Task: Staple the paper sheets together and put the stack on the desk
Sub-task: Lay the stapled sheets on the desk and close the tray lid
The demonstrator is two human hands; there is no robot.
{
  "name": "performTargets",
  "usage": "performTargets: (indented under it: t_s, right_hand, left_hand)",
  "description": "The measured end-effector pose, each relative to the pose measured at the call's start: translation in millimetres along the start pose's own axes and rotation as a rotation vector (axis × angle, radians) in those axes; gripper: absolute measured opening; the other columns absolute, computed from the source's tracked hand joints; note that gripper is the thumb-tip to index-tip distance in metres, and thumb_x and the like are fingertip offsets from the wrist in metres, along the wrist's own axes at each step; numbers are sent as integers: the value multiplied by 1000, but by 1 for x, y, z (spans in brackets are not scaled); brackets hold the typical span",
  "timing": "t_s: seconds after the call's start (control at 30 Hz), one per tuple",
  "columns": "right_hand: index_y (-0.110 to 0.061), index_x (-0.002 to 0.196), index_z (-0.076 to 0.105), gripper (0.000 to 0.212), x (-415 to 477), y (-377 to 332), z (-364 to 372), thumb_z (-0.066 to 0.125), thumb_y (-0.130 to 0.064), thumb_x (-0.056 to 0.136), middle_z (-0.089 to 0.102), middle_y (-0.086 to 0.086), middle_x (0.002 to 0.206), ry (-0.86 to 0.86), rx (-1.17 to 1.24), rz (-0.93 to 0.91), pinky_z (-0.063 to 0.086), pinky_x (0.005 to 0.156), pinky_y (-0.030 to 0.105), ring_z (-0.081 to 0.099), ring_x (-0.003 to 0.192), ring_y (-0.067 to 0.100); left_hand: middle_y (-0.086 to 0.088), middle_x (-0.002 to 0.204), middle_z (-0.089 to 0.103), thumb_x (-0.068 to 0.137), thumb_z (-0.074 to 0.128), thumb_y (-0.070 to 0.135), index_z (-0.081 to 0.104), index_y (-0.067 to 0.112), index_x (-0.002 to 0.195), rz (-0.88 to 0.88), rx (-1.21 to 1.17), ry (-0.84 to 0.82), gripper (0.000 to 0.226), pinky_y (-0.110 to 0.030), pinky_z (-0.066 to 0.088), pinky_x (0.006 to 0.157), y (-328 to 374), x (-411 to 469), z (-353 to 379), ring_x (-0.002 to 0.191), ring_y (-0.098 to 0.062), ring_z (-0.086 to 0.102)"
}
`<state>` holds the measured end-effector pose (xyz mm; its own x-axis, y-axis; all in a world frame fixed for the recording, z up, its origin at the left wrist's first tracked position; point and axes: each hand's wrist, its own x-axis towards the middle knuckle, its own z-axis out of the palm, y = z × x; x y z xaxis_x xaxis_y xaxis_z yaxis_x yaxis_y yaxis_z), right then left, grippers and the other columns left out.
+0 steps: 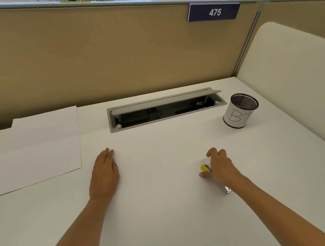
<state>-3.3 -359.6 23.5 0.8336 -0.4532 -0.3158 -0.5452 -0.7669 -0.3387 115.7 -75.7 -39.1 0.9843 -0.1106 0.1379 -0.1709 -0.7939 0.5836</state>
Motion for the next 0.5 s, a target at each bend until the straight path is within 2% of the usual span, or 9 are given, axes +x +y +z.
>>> performTargets:
  t_s: [0.1,0.2,0.37,0.5]
  right_hand:
    - [-9,125,38,54,3,2,-1,67,-21,81,41,15,122,22,22,-19,44,86,33,55,103,35]
    - [-7,124,48,52,17,13,-14,70,-20,79,50,16,122,141,98,5,36,79,27,53,109,32]
    - [-5,124,57,54,54,41,-50,76,-13,74,58,20,124,355,212,107,36,90,32,52,116,34]
    - [3,114,61,42,75,60,-61,74,-6,75,61,26,117,441,184,200,41,89,38,54,110,41]
  left_hand:
    - [-6,149,38,99,34,12,43,7,139,6,-8,-2,41,-34,20,117,-2,-2,0,141,-21,28]
    - [-6,149,39,98,35,12,44,7,138,9,-13,6,41,-34,21,117,-2,-2,0,140,-21,29]
    - [-6,148,40,98,35,12,45,7,137,10,-15,15,41,-33,21,117,-2,-1,1,139,-20,30]
    - [-6,147,41,98,36,11,46,7,136,10,-15,28,40,-33,23,116,-1,0,1,138,-21,32]
